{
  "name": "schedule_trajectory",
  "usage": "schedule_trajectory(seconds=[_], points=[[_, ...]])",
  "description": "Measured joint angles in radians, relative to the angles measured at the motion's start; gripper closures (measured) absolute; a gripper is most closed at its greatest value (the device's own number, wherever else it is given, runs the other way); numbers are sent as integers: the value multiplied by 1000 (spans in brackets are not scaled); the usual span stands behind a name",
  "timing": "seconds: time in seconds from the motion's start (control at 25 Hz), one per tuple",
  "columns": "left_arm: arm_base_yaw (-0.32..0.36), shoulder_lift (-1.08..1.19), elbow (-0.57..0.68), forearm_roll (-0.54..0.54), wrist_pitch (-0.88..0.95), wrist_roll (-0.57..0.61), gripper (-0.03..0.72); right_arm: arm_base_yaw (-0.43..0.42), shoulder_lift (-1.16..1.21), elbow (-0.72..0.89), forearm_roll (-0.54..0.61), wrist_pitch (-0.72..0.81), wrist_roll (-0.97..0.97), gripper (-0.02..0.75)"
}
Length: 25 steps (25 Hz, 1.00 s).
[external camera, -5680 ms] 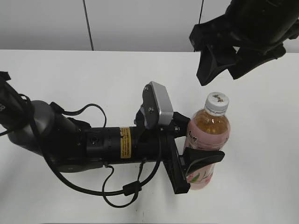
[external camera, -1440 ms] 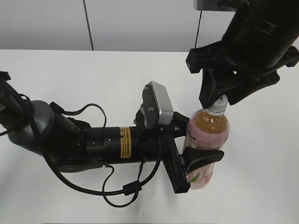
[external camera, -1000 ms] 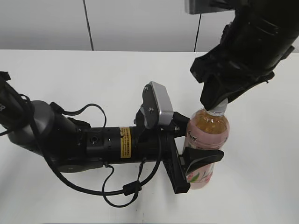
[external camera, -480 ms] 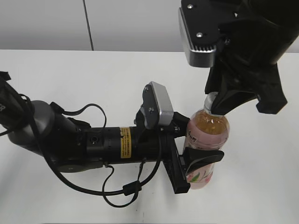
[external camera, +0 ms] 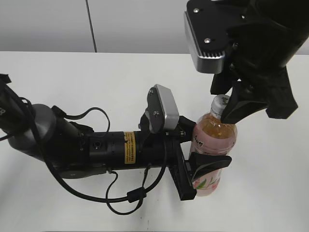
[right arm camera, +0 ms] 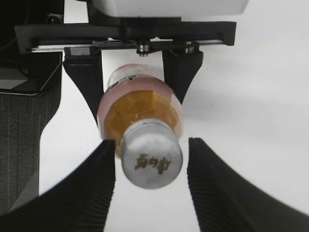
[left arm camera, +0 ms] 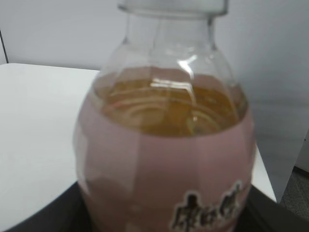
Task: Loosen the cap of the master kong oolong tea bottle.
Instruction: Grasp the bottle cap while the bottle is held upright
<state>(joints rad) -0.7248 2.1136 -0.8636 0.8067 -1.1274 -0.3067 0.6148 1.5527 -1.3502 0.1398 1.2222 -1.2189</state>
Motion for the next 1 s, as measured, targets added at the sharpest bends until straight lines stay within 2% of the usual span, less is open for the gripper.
schedule_trajectory(seconds=[0.16,0.28,0.36,0.56,0.64,0.8,1.0], points=[[0,0,0,1,0,0,288,0,0,0,33,0,75,254],[0,0,0,1,0,0,288,0,-1,-4,58,0,222,196],[0,0,0,1,0,0,288,0,-3,-21,67,1,410,165],[0,0,0,1,0,0,288,0,-6,-78,33,1,1123,160],[0,0,0,1,0,0,288,0,-7,-79,17,1,1298,160],[0,0,0,0,0,0,288,0,-7,-79,7,1,1449,160],[0,0,0,1,0,0,288,0,-7,-70,-19,1,1508,160]])
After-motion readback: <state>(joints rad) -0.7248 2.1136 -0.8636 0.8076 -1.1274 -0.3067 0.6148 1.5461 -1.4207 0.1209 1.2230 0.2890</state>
